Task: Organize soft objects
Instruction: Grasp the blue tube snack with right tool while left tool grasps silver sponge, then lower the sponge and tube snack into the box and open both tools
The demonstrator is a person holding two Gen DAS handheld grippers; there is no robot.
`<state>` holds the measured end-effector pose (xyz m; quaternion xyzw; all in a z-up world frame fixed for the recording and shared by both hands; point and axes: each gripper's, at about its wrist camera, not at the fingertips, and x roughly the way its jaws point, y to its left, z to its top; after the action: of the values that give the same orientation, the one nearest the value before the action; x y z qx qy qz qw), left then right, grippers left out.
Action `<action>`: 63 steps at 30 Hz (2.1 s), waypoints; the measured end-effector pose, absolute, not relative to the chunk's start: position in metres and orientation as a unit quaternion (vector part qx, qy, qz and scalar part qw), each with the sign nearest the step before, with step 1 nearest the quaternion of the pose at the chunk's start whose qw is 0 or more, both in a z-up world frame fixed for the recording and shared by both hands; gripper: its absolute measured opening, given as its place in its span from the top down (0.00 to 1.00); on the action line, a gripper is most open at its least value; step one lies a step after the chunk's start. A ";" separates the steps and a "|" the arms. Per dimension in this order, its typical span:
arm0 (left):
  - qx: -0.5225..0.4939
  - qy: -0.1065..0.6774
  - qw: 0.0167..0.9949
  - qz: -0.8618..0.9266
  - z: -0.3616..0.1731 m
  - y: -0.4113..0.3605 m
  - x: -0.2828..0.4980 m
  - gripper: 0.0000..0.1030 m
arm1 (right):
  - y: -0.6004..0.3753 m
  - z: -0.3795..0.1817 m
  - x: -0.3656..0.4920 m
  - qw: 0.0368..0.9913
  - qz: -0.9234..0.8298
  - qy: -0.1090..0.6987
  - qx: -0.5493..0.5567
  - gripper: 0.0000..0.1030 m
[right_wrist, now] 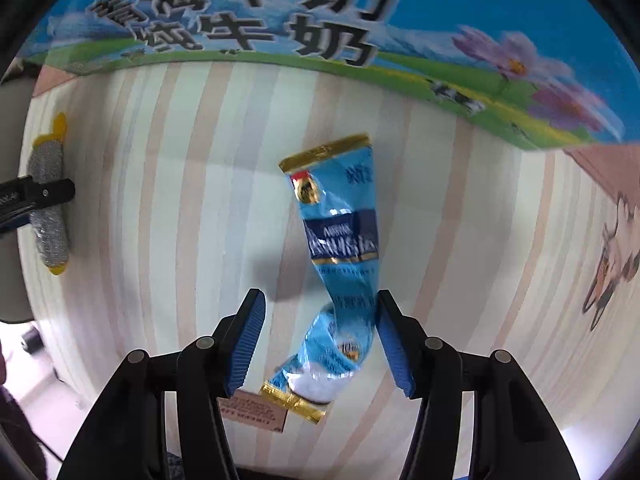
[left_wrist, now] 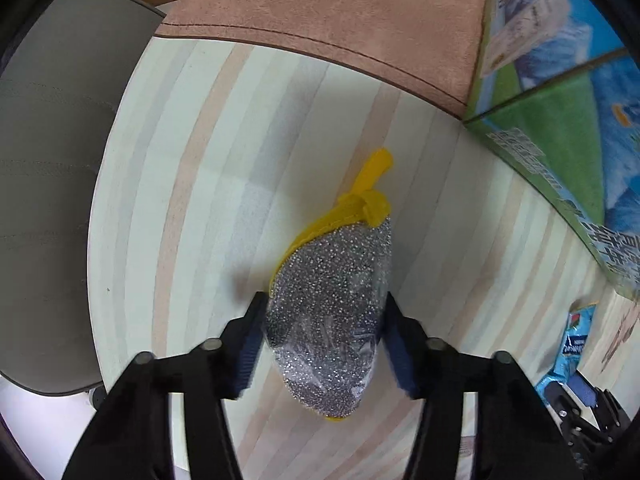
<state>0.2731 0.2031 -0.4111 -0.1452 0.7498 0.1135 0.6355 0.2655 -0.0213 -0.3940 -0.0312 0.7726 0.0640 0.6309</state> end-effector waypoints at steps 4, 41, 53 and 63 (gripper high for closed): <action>-0.145 0.740 0.648 0.102 -0.398 0.184 0.265 0.51 | -0.050 -0.365 0.248 0.647 0.057 0.760 0.025 0.43; -0.107 0.629 0.767 -0.074 -0.191 0.064 0.290 0.51 | -0.091 -0.219 0.237 0.740 0.108 0.661 0.058 0.76; -0.044 0.609 0.790 -0.056 -0.166 0.066 0.405 0.51 | -0.115 -0.153 0.381 0.780 0.081 0.617 0.065 0.76; -0.028 0.692 0.721 -0.015 -0.267 0.078 0.486 0.51 | -0.138 -0.236 0.483 0.748 -0.009 0.663 0.018 0.76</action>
<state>0.4858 0.0776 -0.2666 -0.0276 0.6917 -0.0150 0.7215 0.4831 -0.1379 -0.2363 0.0176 0.6630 -0.0085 0.7483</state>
